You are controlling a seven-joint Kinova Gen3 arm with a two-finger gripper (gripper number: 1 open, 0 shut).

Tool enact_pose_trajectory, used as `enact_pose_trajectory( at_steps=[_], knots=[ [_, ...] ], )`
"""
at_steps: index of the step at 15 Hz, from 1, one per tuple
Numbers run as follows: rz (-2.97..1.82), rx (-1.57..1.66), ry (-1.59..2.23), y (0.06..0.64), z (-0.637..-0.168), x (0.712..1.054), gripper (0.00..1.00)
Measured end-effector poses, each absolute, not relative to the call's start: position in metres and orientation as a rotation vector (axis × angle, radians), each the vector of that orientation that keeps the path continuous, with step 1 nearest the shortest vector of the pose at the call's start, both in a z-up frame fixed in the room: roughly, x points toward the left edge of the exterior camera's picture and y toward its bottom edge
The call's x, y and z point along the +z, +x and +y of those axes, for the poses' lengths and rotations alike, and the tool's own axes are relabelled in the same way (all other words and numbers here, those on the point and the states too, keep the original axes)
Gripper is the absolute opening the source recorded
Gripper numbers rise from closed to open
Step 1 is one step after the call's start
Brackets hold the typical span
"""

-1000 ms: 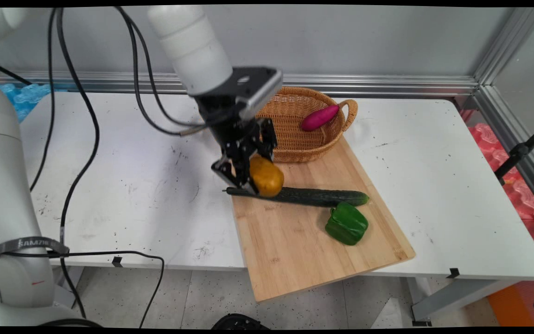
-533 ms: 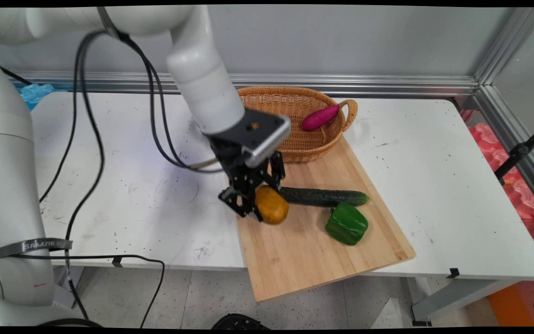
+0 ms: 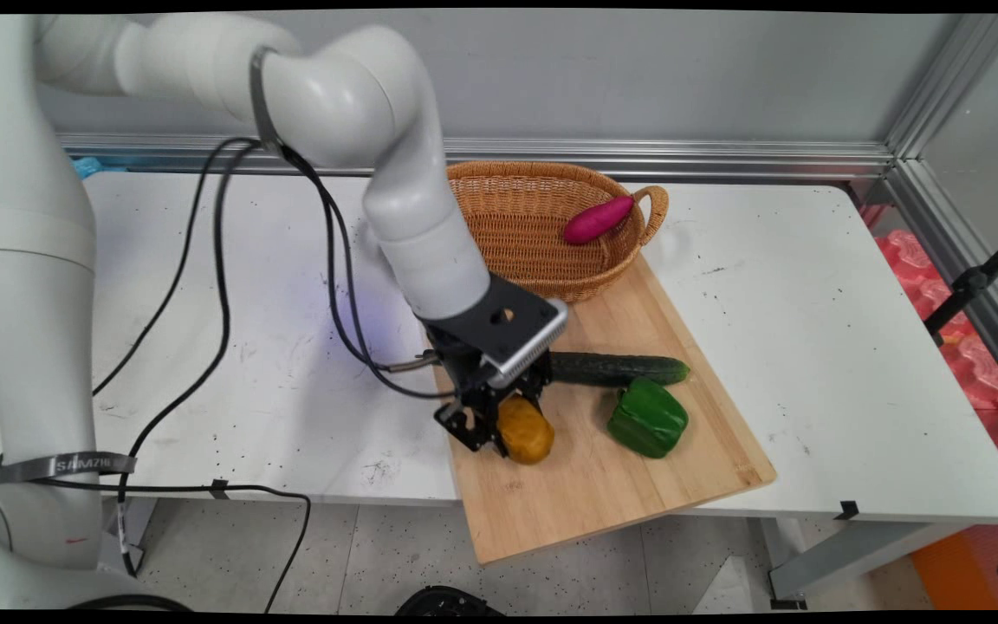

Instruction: Place the picked object on the cutting board

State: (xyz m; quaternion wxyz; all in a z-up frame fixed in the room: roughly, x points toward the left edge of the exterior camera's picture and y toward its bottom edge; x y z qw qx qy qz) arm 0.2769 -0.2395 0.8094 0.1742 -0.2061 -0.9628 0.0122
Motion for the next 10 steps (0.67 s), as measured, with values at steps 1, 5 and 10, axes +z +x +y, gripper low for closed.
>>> enact_pose_trajectory(
  at_steps=[1, 5, 10],
  knots=[
    [-2.730, 0.035, -0.591, 0.274, -0.240, 0.805, 0.00],
    [-2.729, 0.041, -0.614, 0.267, -0.239, 0.789, 1.00],
    [-2.720, 0.043, -0.625, 0.265, -0.239, 0.785, 1.00]
  ],
)
